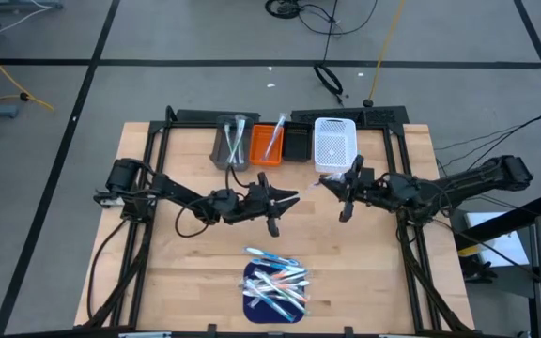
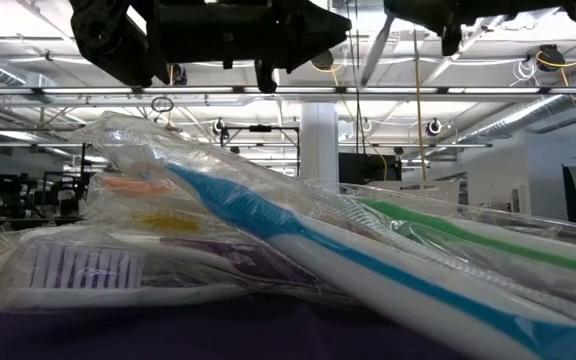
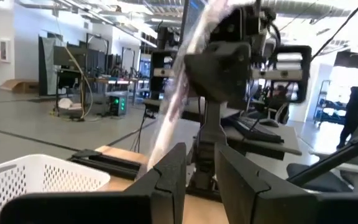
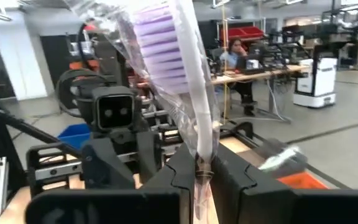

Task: Pick & Place Toothbrushes
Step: Put the purple toothbrush into the white bin

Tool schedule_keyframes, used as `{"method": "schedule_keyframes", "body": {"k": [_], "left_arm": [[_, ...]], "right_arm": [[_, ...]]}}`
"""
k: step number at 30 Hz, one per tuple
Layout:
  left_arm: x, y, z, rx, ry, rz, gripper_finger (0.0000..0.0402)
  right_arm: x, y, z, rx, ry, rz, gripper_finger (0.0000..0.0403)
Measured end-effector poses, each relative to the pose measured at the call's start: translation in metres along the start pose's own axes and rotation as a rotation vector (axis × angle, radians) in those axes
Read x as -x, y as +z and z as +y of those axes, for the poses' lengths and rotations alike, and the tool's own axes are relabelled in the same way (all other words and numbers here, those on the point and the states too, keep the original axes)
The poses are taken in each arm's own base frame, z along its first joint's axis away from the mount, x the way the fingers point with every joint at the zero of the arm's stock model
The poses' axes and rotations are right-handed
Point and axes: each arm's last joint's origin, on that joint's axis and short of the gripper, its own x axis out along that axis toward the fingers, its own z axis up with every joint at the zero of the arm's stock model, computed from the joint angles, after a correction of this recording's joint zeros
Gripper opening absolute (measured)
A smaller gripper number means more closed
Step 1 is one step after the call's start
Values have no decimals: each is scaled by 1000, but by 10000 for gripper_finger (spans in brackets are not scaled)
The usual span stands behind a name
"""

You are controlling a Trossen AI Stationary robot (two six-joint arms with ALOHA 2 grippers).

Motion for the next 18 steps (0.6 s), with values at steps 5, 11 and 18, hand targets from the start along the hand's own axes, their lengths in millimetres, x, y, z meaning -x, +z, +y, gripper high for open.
{"method": "schedule_keyframes", "body": {"k": [5,11,18], "left_arm": [[1,-5,-2,-11,-7,48,84],[5,-9,-14,-19,-39,87,84],[7,-8,-20,-45,-59,76,84]], "right_arm": [[8,3,-9,18,-135,18,19],[11,2,-27,41,-336,54,19],[5,-2,-58,31,-487,94,19]]}}
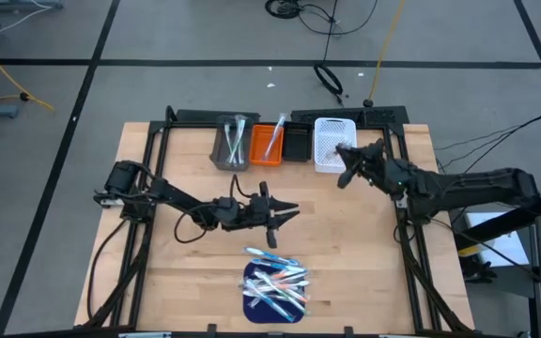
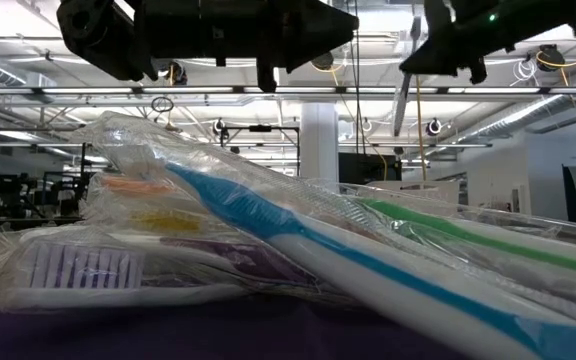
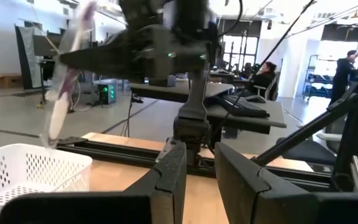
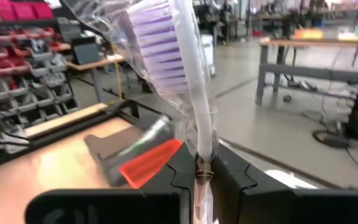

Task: Pick & Place Toothbrushes
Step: Put the purple toothbrush into the white bin

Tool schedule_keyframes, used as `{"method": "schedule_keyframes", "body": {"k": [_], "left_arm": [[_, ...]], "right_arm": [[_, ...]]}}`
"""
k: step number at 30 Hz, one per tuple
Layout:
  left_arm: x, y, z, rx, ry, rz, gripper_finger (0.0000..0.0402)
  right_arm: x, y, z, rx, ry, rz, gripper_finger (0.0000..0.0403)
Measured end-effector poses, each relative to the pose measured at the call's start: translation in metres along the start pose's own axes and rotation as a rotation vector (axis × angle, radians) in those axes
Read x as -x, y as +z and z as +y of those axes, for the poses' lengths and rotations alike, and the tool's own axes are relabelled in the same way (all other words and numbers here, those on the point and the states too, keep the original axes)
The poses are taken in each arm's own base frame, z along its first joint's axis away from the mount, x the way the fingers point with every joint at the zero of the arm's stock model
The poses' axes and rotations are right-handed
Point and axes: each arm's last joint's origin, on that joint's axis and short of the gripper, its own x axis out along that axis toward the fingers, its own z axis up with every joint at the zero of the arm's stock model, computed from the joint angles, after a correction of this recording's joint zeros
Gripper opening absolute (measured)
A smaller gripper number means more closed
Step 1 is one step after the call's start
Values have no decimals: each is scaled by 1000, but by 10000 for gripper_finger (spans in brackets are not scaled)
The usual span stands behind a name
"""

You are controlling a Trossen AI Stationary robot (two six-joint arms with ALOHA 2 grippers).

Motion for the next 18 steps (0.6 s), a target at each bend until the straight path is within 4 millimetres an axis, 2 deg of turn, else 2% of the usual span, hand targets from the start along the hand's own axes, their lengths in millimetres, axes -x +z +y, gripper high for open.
{"method": "schedule_keyframes", "body": {"k": [11,18], "left_arm": [[0,-1,-1,2,-28,6,84],[0,0,-1,10,-27,6,83]], "right_arm": [[-32,-8,-45,-117,-59,120,19],[-54,-21,-63,-185,-66,212,19]]}}
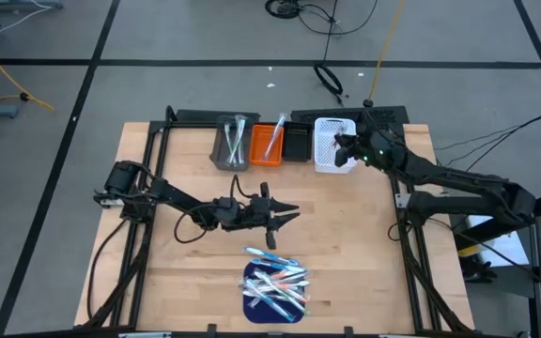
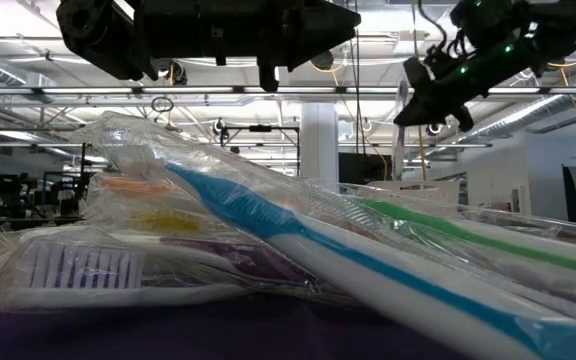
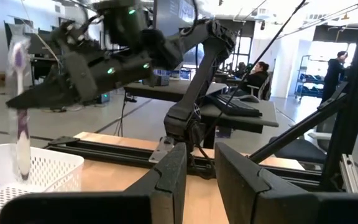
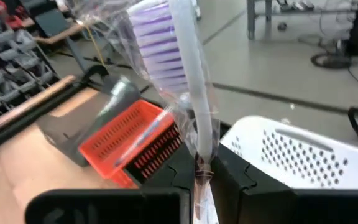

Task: Pick & Place Toothbrushes
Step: Put the purple toothbrush into the white bin

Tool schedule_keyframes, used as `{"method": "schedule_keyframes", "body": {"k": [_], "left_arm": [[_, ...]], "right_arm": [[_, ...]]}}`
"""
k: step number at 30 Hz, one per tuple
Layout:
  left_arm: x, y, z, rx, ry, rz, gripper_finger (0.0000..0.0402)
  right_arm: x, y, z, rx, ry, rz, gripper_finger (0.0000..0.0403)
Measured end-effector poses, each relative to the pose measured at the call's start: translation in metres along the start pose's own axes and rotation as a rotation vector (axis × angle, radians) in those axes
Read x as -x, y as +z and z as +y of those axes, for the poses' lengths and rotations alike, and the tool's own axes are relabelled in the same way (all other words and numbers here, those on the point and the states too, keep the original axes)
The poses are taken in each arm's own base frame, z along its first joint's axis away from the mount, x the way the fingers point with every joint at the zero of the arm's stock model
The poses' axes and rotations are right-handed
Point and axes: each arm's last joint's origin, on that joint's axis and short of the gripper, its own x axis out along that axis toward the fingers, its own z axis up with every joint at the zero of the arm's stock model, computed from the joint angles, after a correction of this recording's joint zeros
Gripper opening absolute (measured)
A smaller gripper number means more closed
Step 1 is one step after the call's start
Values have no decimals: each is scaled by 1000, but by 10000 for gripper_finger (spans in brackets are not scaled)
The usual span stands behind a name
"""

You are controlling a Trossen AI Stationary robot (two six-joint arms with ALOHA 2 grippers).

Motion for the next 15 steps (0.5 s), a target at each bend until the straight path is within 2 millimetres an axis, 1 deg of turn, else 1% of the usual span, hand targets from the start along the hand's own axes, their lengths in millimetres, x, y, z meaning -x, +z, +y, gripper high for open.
{"method": "schedule_keyframes", "body": {"k": [5,10,15], "left_arm": [[0,0,0,0,0,0,83],[0,0,0,0,0,1,83],[0,-2,0,7,2,22,82]], "right_arm": [[-15,-3,-10,-58,15,38,18],[-25,-6,-18,-117,9,69,18],[-35,-14,-20,-157,7,118,18]]}}
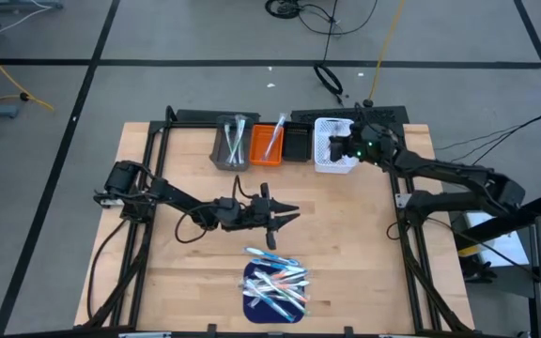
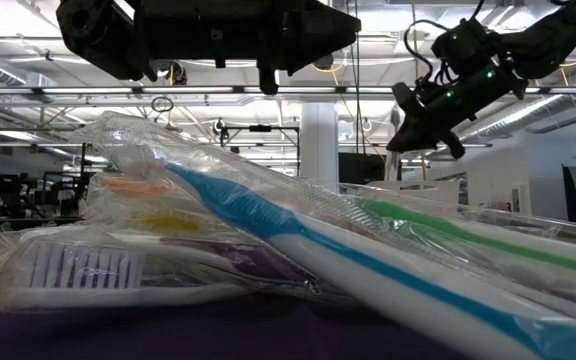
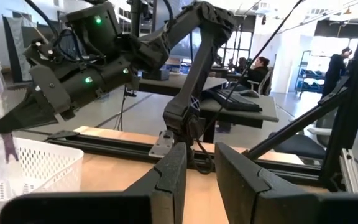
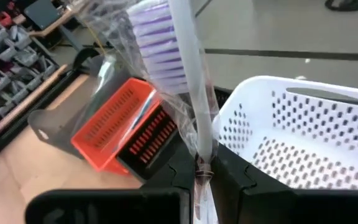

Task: Pick & Place Toothbrushes
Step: Put the purple toothbrush into the white bin, then put the blue toothbrush into the orange bin

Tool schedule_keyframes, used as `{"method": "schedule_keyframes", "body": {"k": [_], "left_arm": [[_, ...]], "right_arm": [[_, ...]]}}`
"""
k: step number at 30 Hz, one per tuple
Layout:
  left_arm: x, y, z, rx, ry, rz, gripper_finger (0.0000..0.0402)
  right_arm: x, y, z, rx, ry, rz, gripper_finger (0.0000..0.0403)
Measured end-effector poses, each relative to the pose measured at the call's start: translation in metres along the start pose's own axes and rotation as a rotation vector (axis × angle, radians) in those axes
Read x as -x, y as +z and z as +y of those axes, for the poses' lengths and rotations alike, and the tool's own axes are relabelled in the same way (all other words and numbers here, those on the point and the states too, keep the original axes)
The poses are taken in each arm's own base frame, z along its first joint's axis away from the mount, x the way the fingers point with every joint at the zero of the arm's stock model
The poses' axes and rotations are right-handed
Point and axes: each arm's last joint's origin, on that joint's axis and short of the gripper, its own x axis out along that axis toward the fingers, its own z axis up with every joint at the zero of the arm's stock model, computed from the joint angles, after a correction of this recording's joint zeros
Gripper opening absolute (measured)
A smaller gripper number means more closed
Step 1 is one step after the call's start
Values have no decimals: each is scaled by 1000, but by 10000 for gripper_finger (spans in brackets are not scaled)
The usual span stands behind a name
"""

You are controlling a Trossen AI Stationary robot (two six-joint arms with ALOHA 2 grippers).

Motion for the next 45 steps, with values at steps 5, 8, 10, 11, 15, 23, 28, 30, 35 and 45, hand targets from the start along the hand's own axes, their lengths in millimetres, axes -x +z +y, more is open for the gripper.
{"method": "schedule_keyframes", "body": {"k": [5,8,10,11,15,23,28,30,35,45], "left_arm": [[0,0,1,11,2,3,81],[0,-1,1,10,2,5,81],[0,-1,1,10,2,8,81],[0,-1,1,9,2,10,81],[0,-1,1,7,3,15,81],[0,-2,1,7,3,16,81],[0,-2,1,7,3,16,81],[0,-2,1,7,3,16,81],[0,-2,1,18,3,18,81],[0,-7,1,8,15,65,81]], "right_arm": [[-10,-4,-1,-18,-4,6,18],[-14,-7,-3,-17,-14,24,18],[-15,-7,-3,-19,-17,28,19],[-15,-8,-4,-18,-18,29,20],[-15,-8,-4,11,-19,29,41],[-15,-8,-4,70,-21,32,87],[-15,-8,-4,87,-23,37,144],[-15,-9,-4,100,-25,39,171],[-15,-8,-5,96,-62,22,214],[-12,-8,1,96,3,31,206]]}}
